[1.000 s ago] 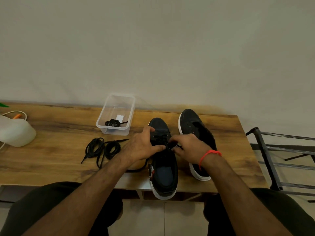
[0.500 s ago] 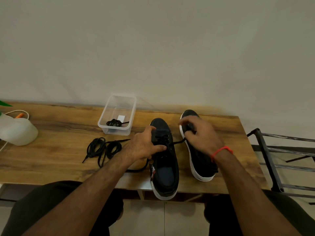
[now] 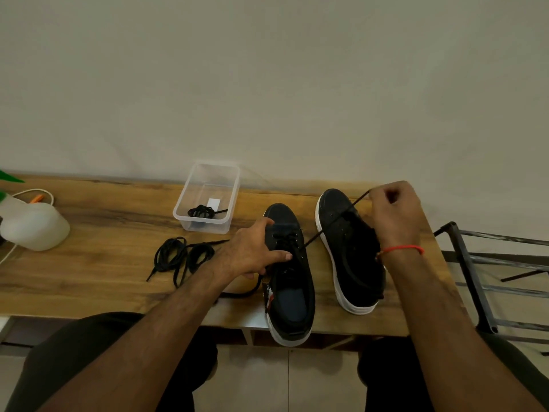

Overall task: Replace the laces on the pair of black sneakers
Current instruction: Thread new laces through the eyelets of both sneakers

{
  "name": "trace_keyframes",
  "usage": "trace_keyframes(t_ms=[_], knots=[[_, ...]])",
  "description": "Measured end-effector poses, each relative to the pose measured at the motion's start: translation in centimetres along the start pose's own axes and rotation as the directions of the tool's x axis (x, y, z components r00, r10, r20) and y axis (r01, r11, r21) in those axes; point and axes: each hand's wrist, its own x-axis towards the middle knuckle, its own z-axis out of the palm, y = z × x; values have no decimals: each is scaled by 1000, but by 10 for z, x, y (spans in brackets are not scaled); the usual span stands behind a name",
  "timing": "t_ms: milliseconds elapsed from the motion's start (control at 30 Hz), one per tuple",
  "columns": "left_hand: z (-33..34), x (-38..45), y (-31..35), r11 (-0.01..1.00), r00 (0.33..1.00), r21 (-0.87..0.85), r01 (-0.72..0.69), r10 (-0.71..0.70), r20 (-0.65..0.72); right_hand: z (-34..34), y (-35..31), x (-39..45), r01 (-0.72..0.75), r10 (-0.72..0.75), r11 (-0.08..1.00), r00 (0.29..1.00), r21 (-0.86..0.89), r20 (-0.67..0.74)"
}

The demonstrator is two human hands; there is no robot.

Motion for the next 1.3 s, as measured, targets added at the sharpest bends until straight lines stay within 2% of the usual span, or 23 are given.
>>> trace_keyframes(t_ms=[33,67,133,200,233,300,367,433,600,800,867,1067,1300], knots=[[0,0,0,1000,1000,2,1,-1,2,-3,-2,1,6,-3,997,999,80,-35],[0,0,0,1000,1000,1,1,-1,4,-4,-3,0,43,-43,995,999,89,0],[0,0,0,1000,1000,2,2,-2,7,1,-2,-7,196,-194,981,963,9,186],[0,0,0,1000,1000,10,3,-3,10,11,3,-14,428,-326,894,826,-133,460],[-1,0,0,1000,1000,14,5,-5,10,17,7,-19,521,-322,831,735,-194,596],[-1,1,-1,1000,1000,15,7,-7,10,29,17,-26,610,-184,738,593,-289,784],[-1,2,-1,1000,1000,10,6,-6,8,38,25,-33,625,-34,697,519,-352,854],[-2,1,-1,1000,1000,14,1,-1,5,44,30,-35,593,-7,718,532,-366,847],[-2,1,1,998,1000,52,20,-19,-7,26,20,-21,506,-80,792,641,-342,763],[-15,-4,-5,998,991,-43,36,-30,130,28,21,-26,516,-36,798,557,-312,830],[-16,-5,-8,999,989,0,36,-35,142,28,20,-26,499,-31,814,548,-298,836],[-9,-3,-4,992,996,93,-81,76,49,35,22,-31,500,-6,816,511,-291,860],[-16,-3,-4,959,994,272,-77,95,-54,36,22,-29,493,7,808,541,-324,841]])
